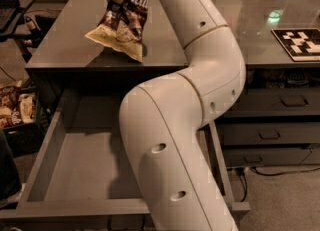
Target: Pick brown chip bag from top drawer and place on counter
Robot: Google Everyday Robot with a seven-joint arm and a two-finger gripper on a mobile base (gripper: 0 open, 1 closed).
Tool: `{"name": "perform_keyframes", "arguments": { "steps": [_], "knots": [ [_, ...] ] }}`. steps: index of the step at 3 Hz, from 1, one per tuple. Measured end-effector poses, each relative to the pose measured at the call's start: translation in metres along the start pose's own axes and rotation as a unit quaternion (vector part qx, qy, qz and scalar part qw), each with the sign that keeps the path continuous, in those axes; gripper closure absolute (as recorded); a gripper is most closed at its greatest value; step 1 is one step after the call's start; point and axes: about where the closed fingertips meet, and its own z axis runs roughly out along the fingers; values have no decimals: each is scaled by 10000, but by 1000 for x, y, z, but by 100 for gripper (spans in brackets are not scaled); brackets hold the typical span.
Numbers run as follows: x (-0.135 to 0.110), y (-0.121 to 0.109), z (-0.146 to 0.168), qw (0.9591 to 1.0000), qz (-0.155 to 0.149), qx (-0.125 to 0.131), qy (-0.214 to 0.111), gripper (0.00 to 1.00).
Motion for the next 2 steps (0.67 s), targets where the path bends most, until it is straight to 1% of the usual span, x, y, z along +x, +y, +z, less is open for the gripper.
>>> {"name": "perform_keyframes", "arguments": {
  "steps": [1,2],
  "knots": [
    [-1,-1,1,10000,1,9,-11,82],
    [-1,0,1,10000,0,8,-11,59]
  ]
}}
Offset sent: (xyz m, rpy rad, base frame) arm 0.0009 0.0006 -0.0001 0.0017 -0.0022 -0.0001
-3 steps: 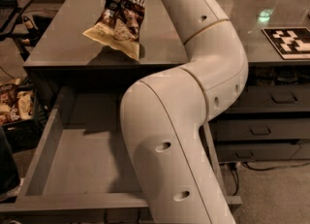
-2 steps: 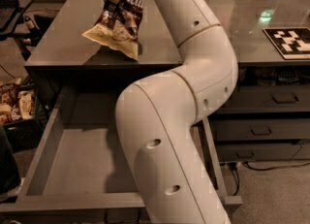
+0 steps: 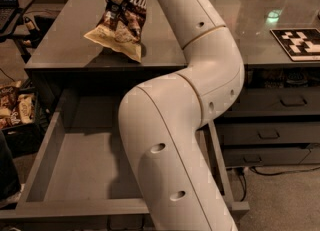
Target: Pick brown chip bag from top drawer and place on counter
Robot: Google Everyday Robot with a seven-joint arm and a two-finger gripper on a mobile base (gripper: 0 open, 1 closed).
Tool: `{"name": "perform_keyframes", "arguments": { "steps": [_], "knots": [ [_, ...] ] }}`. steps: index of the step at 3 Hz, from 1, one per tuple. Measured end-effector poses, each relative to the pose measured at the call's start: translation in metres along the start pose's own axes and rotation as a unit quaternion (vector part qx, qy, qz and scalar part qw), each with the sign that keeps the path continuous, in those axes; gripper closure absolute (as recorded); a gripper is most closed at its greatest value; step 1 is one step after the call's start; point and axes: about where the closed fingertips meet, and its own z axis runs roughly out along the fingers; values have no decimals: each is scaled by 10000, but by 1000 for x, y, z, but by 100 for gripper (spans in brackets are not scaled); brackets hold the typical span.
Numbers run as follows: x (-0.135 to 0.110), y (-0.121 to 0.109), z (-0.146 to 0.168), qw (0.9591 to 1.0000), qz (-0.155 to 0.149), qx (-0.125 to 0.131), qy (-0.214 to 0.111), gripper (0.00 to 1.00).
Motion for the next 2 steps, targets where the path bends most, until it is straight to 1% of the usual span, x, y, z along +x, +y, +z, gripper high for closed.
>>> {"name": "perform_keyframes", "arguments": {
  "steps": [2],
  "knots": [
    [0,0,0,10000,0,0,0,11]
  ]
}}
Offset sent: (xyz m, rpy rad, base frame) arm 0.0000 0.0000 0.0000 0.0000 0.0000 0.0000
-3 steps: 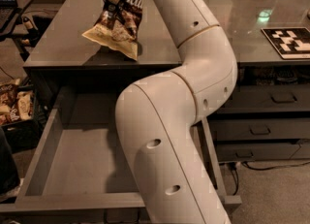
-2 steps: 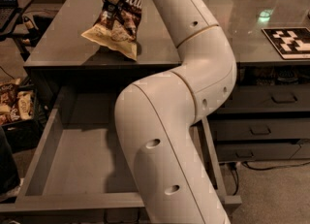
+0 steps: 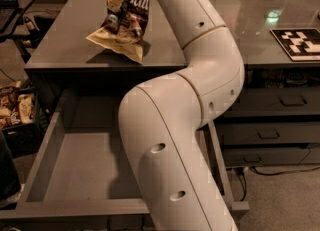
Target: Pick brown chip bag from top drawer and place on counter
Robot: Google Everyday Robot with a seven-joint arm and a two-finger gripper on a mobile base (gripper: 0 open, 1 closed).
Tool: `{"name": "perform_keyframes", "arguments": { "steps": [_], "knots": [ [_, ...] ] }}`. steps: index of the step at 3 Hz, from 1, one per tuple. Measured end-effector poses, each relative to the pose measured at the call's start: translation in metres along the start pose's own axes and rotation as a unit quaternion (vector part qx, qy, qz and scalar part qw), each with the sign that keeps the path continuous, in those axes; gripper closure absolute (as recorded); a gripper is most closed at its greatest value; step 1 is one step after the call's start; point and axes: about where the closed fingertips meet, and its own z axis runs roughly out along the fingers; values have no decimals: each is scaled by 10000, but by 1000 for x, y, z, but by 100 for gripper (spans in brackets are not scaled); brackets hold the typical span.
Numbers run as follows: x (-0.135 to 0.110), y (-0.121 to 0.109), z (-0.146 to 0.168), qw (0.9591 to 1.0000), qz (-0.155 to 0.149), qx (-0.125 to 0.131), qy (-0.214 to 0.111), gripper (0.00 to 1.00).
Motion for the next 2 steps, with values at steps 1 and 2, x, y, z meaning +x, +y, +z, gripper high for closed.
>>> {"name": "perform_keyframes", "arguments": {
  "steps": [1,2],
  "knots": [
    [0,0,0,10000,0,0,0,0],
    [0,0,0,10000,0,0,0,0]
  ]
}}
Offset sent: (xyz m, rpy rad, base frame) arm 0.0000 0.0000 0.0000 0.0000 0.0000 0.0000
